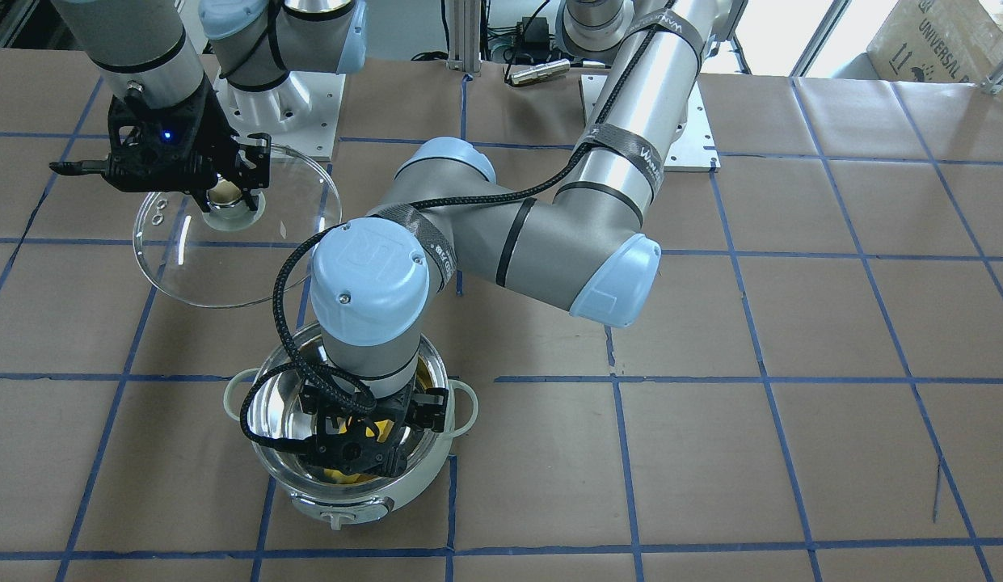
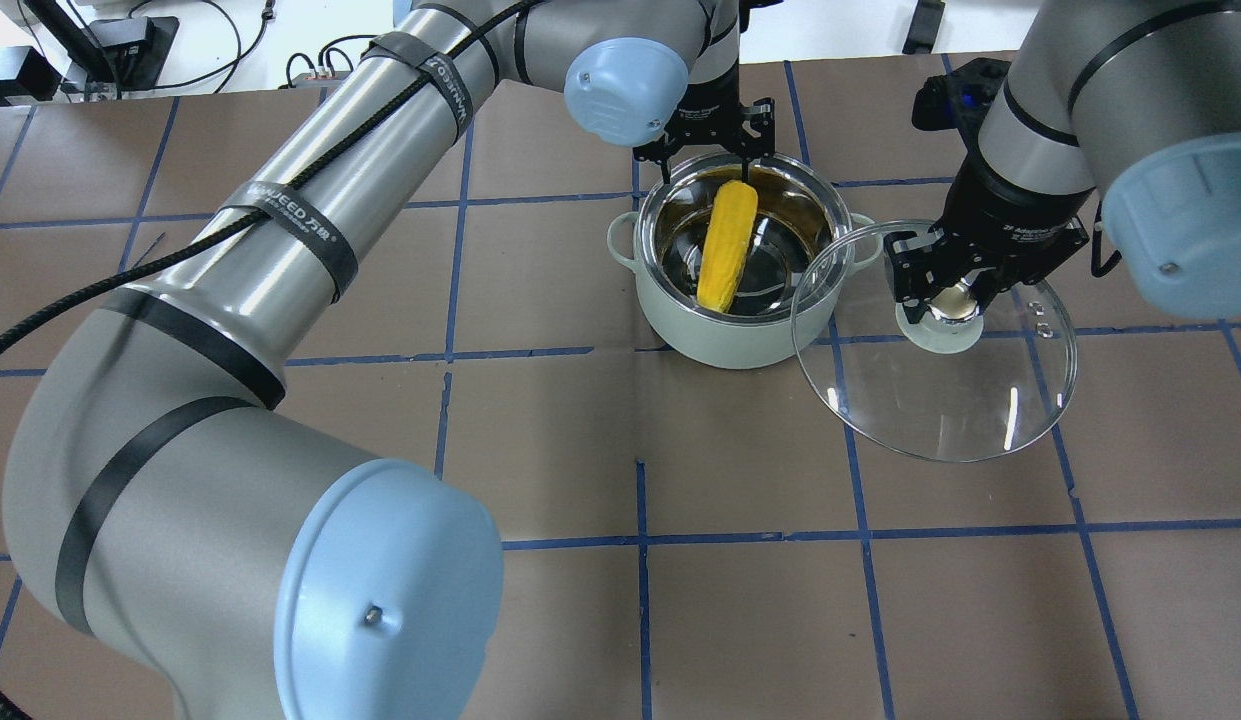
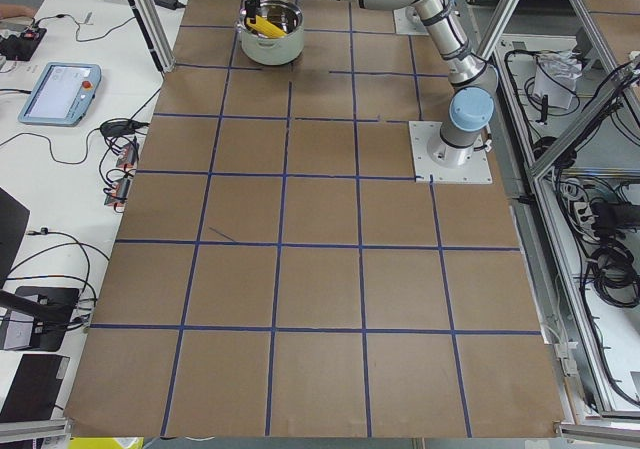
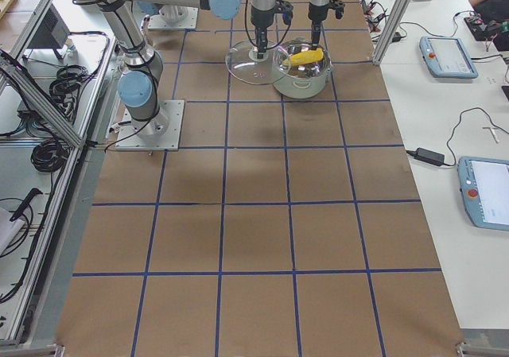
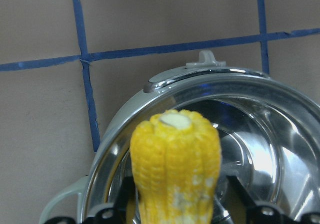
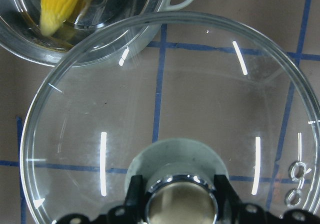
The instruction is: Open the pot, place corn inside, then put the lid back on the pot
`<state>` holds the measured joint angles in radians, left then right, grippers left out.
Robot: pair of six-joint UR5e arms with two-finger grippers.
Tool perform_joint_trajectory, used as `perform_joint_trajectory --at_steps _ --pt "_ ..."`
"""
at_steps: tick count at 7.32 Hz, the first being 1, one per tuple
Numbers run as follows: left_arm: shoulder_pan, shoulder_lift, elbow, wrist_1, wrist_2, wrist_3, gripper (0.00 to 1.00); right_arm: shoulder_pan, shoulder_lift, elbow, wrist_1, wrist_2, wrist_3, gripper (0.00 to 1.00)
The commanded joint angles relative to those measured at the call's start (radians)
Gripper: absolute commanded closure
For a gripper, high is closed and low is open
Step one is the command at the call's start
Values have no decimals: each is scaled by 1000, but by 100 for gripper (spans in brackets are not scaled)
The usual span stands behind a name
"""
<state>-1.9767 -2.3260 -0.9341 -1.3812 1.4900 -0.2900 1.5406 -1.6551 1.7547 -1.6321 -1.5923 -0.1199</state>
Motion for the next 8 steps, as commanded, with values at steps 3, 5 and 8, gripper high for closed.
perform_joint_trajectory --at_steps 3,5,8 --pt "119 208 -215 -59 65 158 0 6 46 -53 -6 17 14 67" --pt "226 371 -392 -53 73 282 0 62 166 -174 -14 18 20 67" --pt "410 665 -696 -49 72 424 0 151 355 -325 -54 21 57 67"
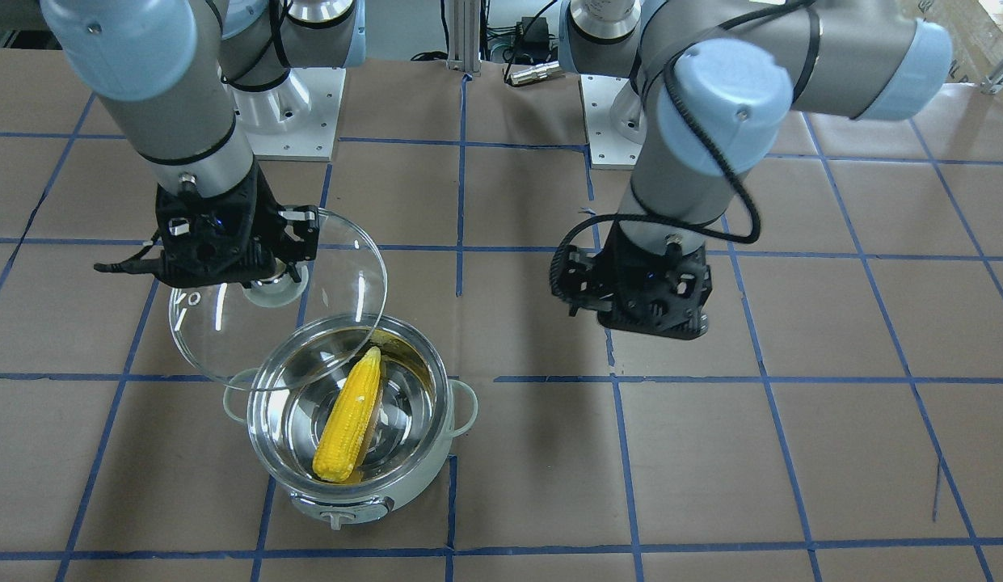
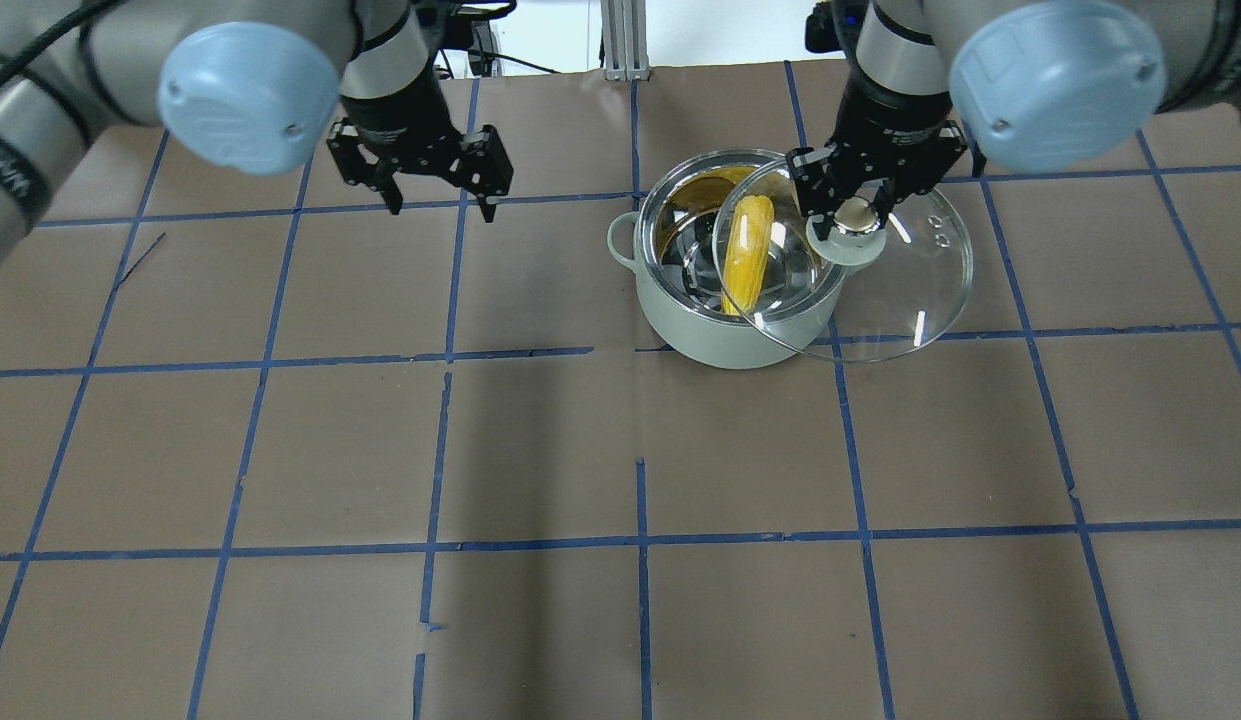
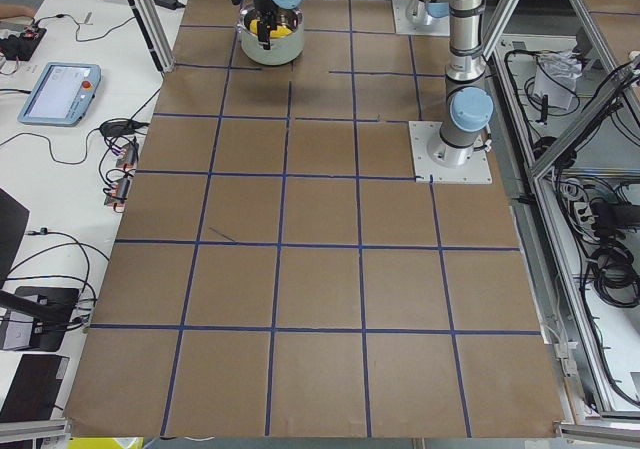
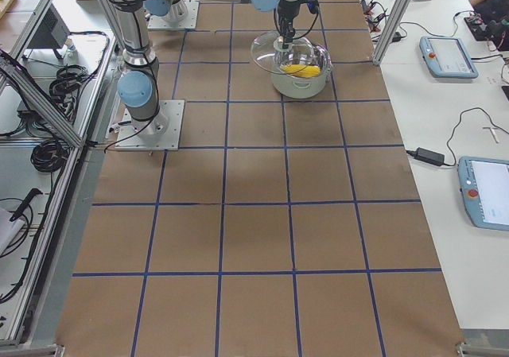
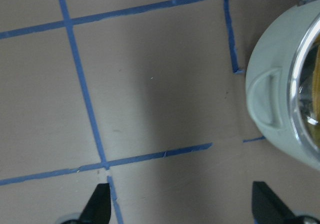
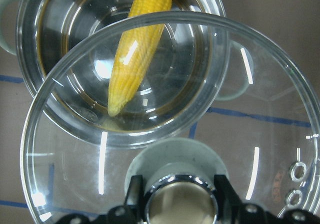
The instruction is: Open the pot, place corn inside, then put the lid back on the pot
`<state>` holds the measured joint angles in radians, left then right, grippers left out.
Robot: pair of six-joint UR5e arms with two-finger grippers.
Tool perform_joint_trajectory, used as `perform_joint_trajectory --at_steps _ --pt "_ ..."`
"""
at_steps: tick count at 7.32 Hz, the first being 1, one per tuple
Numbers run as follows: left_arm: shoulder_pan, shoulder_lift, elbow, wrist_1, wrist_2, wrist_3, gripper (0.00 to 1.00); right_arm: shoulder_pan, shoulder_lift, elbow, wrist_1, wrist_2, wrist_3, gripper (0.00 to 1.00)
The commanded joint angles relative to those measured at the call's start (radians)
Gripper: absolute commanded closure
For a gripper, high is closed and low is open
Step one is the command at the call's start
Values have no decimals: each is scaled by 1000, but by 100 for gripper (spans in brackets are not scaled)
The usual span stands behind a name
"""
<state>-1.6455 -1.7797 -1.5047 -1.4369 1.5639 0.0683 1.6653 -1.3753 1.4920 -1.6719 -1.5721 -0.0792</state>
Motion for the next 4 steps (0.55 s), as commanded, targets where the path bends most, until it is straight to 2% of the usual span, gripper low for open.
perform_joint_trajectory --at_steps 1,3,4 --pt "114 162 -159 9 -7 94 0 30 126 -109 -15 0 16 67" --pt "113 175 -173 9 -4 96 0 37 191 -185 -14 -6 15 67" --pt "118 178 -157 -6 -2 94 0 39 212 -188 -17 -2 16 67"
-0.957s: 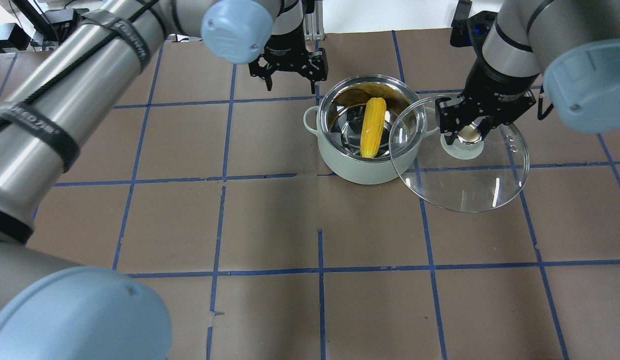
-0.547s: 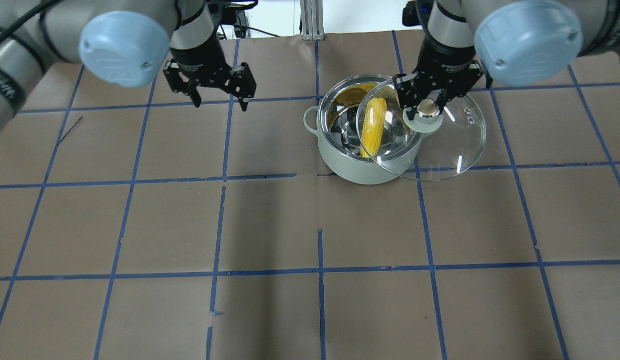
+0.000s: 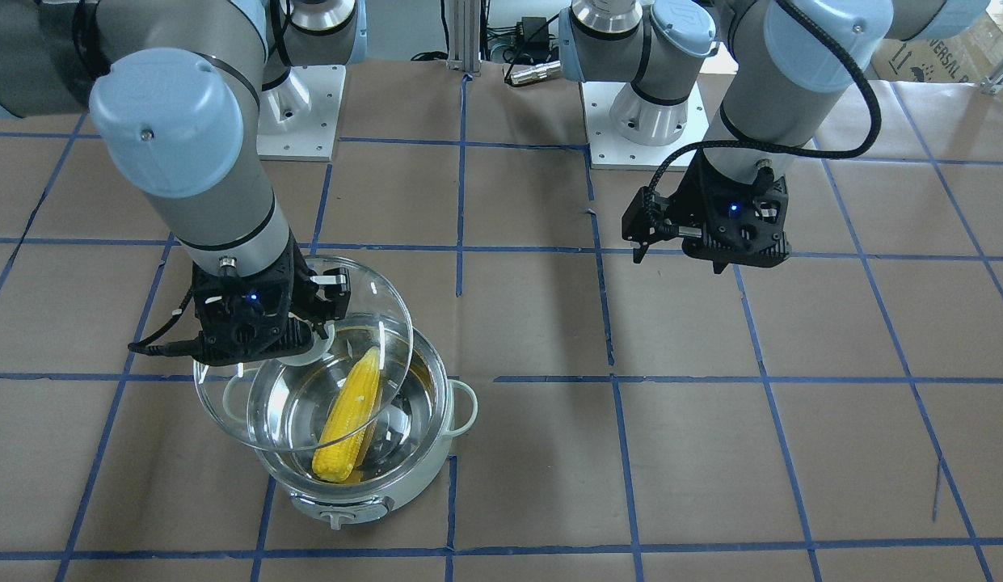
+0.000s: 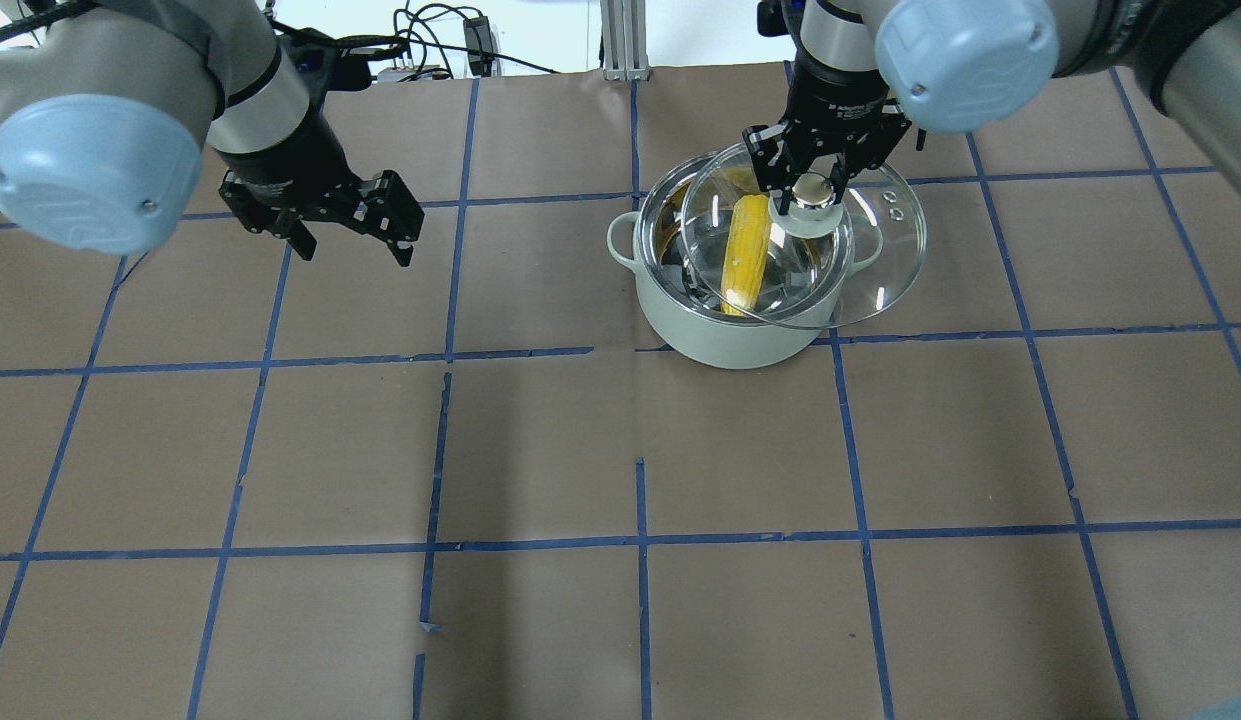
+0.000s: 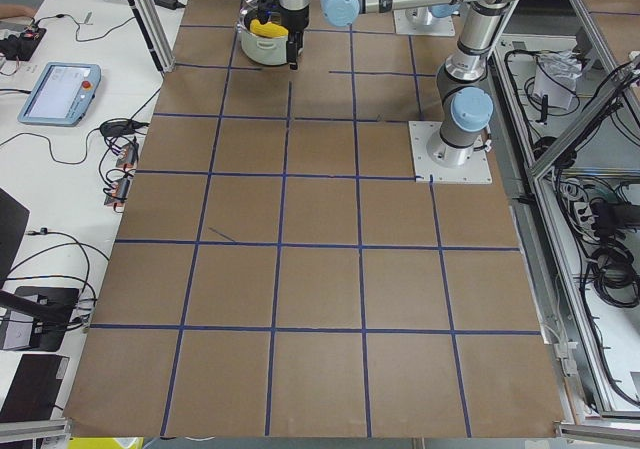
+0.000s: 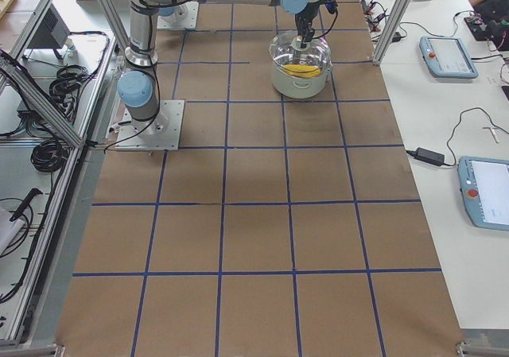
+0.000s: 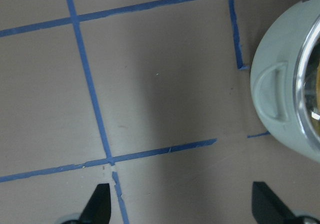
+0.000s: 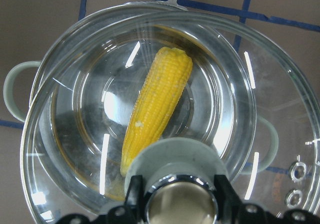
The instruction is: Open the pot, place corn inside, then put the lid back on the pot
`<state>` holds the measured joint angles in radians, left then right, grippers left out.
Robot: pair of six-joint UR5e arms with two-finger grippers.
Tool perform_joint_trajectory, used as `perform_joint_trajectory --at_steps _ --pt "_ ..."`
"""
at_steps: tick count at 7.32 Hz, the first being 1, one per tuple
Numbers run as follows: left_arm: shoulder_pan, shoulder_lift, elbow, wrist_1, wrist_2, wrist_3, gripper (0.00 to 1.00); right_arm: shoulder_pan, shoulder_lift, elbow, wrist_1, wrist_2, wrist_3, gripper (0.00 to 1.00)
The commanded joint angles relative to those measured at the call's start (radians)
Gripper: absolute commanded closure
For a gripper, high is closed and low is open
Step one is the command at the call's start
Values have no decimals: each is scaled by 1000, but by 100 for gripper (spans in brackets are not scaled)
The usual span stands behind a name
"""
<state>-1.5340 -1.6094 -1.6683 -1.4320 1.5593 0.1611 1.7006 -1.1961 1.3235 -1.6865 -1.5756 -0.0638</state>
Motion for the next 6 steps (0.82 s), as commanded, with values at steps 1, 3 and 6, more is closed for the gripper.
perform_joint_trajectory --at_steps 1,3,6 --pt "11 26 18 -66 5 -11 0 8 52 -21 -16 -1 1 67" --pt "8 4 106 -161 28 -47 0 30 75 -20 -33 -6 1 67" --pt "2 9 115 -168 24 -55 0 34 85 -18 -33 -6 -2 67"
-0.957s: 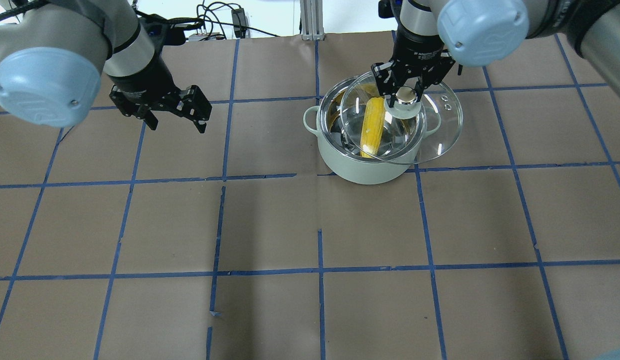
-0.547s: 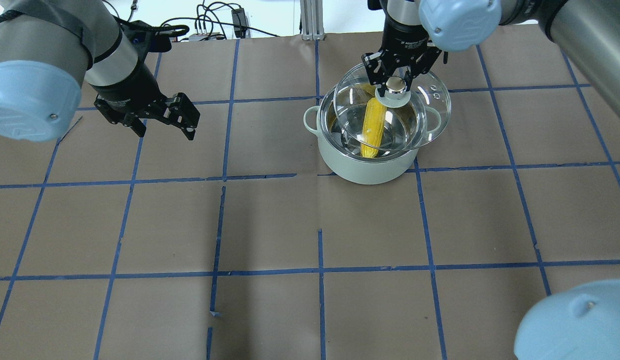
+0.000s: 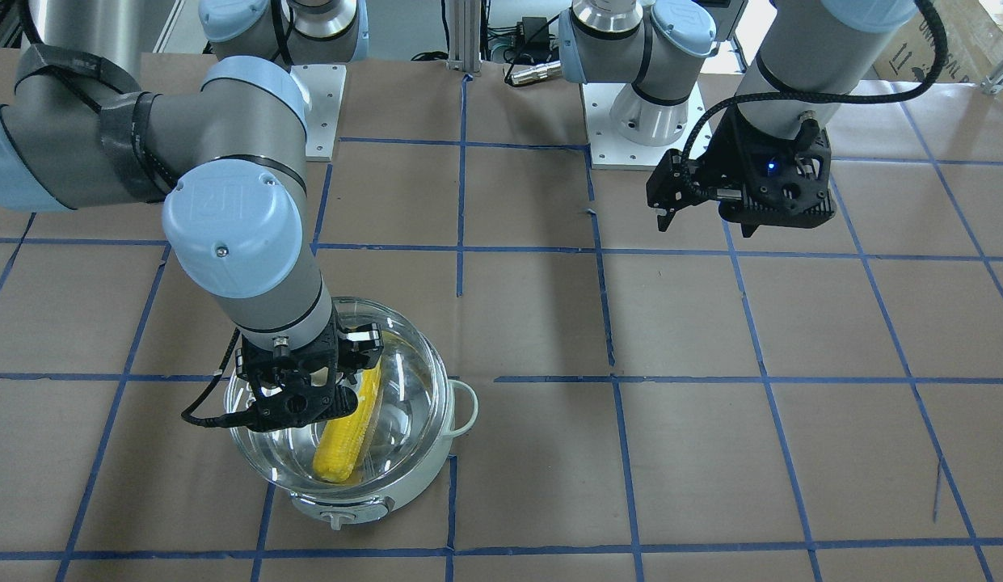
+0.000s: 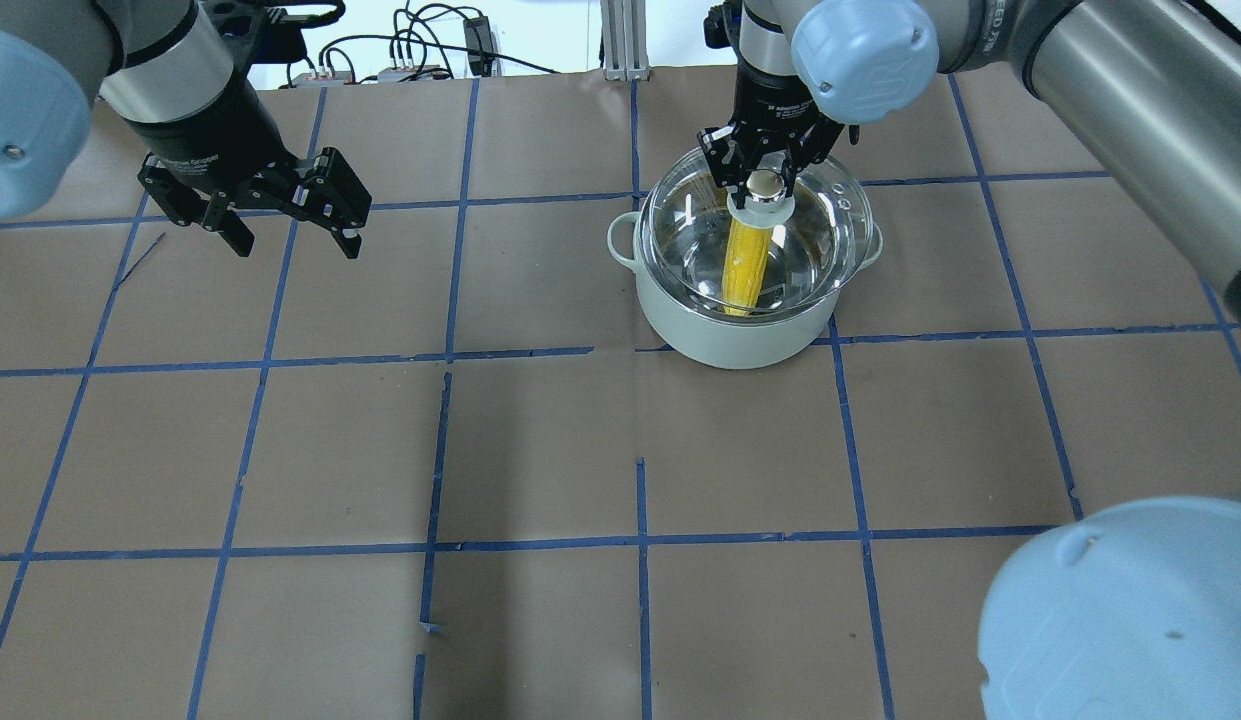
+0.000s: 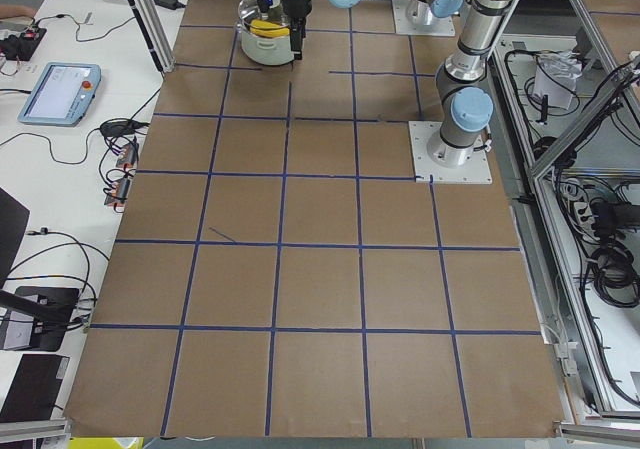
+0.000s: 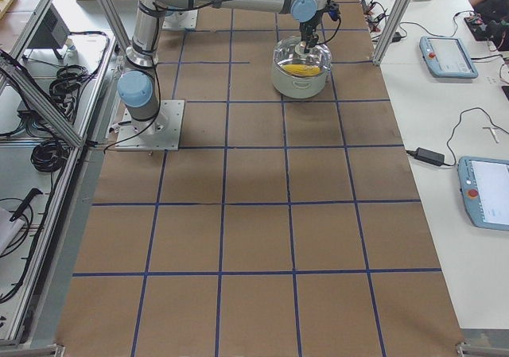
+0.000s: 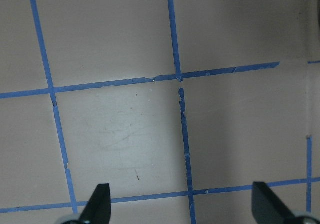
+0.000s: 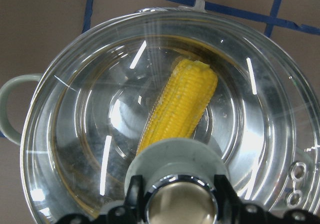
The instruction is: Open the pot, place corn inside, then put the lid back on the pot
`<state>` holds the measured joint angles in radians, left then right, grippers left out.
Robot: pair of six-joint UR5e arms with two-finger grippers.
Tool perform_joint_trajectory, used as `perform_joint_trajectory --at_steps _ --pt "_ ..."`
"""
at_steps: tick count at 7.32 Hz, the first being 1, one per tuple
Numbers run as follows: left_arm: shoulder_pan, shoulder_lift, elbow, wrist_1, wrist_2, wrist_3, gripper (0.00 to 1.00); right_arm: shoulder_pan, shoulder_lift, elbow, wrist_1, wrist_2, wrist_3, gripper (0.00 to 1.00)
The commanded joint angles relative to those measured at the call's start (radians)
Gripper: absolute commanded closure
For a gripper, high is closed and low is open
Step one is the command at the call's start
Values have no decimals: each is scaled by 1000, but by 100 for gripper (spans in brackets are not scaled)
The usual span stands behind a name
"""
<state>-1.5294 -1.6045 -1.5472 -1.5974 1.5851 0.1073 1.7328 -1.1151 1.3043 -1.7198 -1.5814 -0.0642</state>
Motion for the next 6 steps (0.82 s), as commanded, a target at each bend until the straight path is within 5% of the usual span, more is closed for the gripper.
perform_joint_trajectory --at_steps 1,6 --pt "-3 3 -10 -3 -2 -3 0 1 14 1 0 0 -2 67" --pt "-6 23 -14 -6 4 -51 0 4 12 4 2 0 0 67"
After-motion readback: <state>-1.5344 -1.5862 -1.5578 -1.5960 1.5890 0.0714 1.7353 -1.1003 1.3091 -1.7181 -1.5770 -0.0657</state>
